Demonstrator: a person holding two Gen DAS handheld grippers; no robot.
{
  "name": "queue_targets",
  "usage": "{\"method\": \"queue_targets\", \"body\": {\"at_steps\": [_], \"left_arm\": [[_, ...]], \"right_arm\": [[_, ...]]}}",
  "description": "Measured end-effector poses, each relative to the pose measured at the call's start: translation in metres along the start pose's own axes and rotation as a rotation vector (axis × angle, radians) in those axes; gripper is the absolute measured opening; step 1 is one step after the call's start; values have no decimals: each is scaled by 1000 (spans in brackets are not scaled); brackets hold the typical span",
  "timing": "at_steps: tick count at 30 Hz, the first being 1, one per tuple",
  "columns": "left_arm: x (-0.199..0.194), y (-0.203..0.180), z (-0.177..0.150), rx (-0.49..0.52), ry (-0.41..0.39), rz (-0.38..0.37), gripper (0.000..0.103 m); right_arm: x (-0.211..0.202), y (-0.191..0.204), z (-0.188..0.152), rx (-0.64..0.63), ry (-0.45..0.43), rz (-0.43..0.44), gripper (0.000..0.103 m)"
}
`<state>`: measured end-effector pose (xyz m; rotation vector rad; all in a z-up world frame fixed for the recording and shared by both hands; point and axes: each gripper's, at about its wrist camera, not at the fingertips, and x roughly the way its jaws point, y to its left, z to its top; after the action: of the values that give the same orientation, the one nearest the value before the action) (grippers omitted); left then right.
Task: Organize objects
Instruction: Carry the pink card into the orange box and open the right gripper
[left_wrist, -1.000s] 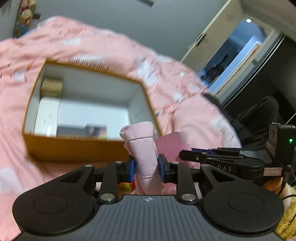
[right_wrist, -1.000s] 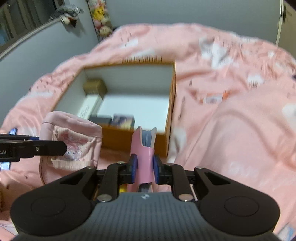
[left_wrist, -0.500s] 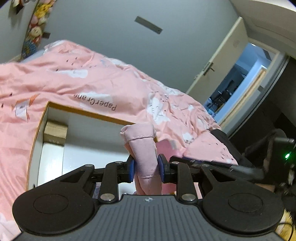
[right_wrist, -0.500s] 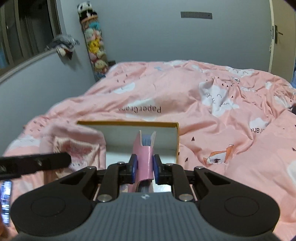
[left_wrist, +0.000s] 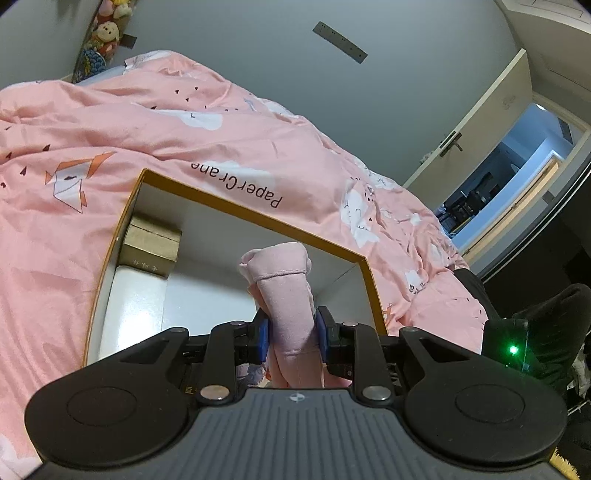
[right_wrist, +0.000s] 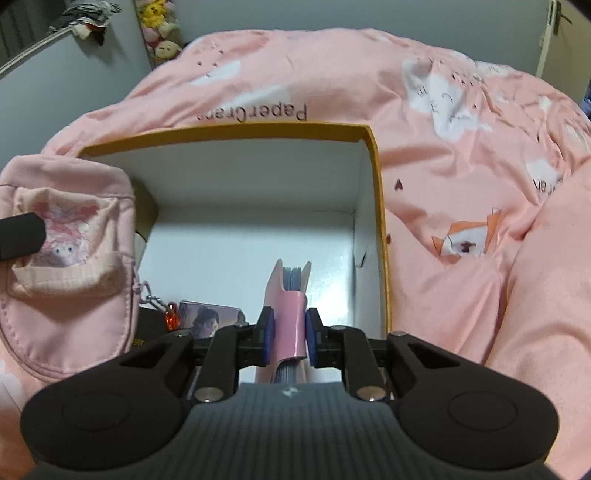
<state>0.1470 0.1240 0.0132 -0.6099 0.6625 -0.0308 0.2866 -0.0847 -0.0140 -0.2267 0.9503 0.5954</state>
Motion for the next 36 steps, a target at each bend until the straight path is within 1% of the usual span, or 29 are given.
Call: {"method": "queue_targets", "body": {"at_steps": [2, 4, 5, 9, 13, 17, 19, 20, 22, 24, 27, 30, 33, 36], "left_arm": [[3, 1, 0, -3, 9, -6, 28], [6, 2, 0, -3, 20, -8, 28], [8, 3, 0, -4, 25, -7, 28], [10, 4, -2, -6, 36, -5, 28], [12, 3, -3, -6, 50, -9, 28], [15, 0, -1, 0, 68, -23, 28], [18, -2, 1, -1, 82, -39, 28], [19, -4, 2, 3, 87, -44, 28], [24, -10, 3, 19, 97, -57, 28], [30, -18, 4, 43, 114, -81, 28], [48, -31, 5, 62, 155, -122, 28], [69, -41, 1, 79, 178, -137, 28], [92, -48, -4, 91, 251, -170, 28], [108, -46, -8, 94, 304, -150, 28]], "right_arm": [[-1, -1, 3, 30, 20, 52, 18], [1, -4, 5, 84, 79, 131, 18], [4, -3, 4, 87, 99, 132, 17], [3, 10, 0, 14, 95, 73, 17], [-1, 16, -3, -74, 86, -30, 17], [-15, 15, -7, -114, 48, -67, 18], [-26, 11, -7, -116, 5, -78, 18], [-35, 8, -8, -106, -35, -77, 18], [-53, -1, -11, -69, -115, -74, 18], [-66, -13, -11, -15, -191, -93, 18], [-77, -32, -17, 71, -254, -125, 19], [-78, -47, -26, 141, -258, -117, 19], [-74, -56, -33, 174, -257, -104, 19], [-68, -62, -38, 204, -254, -96, 20]]}}
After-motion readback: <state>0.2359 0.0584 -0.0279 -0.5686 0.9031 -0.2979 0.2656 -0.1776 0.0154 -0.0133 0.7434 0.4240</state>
